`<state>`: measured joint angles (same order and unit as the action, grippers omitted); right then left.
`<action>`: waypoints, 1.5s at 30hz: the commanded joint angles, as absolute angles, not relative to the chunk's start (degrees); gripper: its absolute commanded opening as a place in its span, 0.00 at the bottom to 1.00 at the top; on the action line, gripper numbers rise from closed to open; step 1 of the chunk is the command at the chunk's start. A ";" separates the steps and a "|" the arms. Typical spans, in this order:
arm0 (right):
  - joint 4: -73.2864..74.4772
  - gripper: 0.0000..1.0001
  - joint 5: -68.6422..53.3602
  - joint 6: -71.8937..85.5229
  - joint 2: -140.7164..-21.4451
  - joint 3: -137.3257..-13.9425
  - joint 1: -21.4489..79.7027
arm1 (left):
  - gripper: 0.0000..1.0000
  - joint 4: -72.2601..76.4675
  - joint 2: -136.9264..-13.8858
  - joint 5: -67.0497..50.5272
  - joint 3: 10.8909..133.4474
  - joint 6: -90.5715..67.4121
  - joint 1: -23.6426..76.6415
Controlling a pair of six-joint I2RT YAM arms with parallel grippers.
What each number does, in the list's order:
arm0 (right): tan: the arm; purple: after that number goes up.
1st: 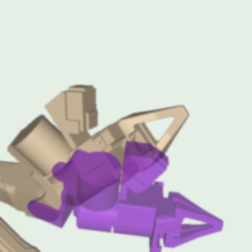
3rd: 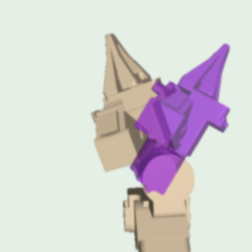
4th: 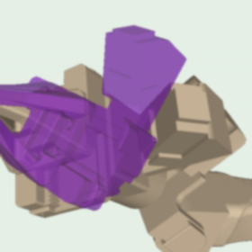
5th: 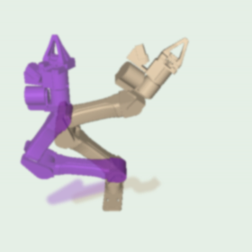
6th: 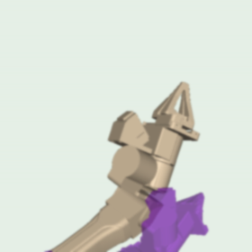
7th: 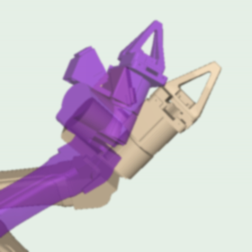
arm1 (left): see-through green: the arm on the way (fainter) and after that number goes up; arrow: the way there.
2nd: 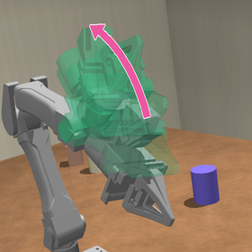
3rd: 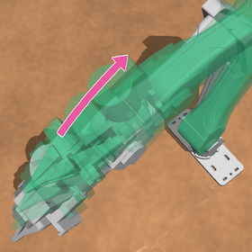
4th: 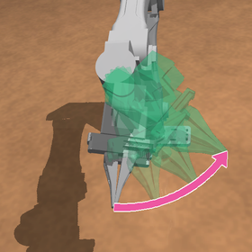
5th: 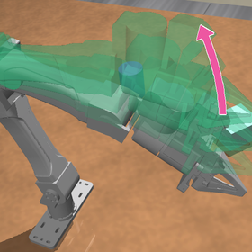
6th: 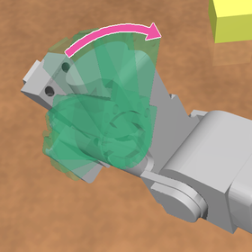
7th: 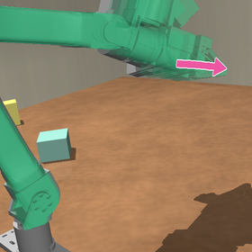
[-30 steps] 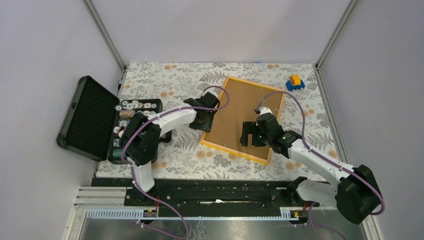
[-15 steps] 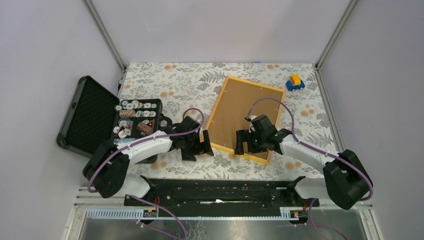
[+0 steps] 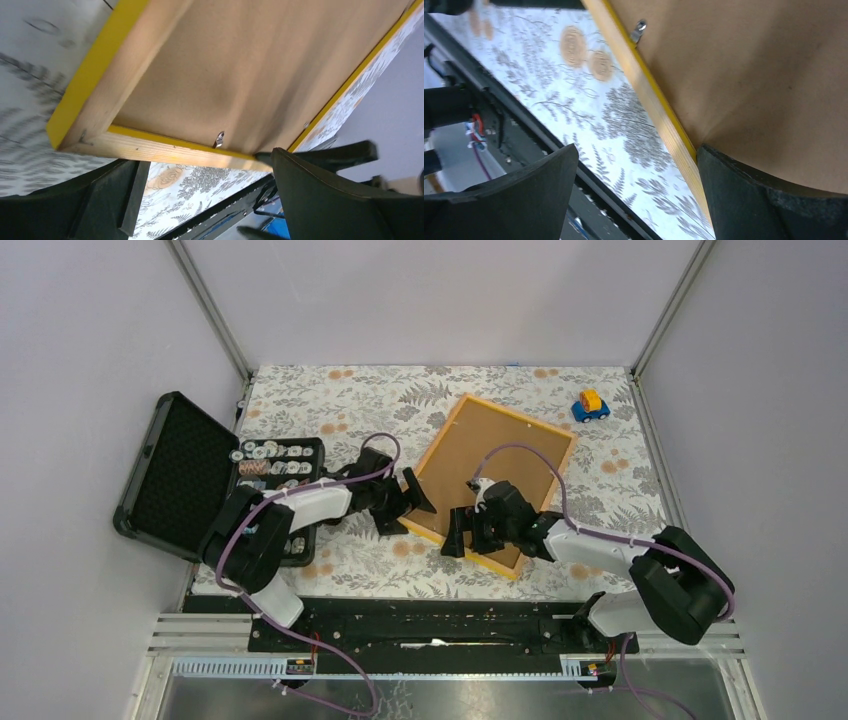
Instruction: Put the photo into the frame
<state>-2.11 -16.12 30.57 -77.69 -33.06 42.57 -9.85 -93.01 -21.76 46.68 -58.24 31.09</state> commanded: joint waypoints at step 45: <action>11.88 1.00 -12.66 -0.33 -78.87 -47.73 55.24 | 0.94 -29.49 -87.22 -20.99 61.10 -27.30 18.24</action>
<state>11.64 -11.16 9.39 -79.11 -46.94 49.98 -26.65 -89.80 -24.56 57.12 -32.01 18.76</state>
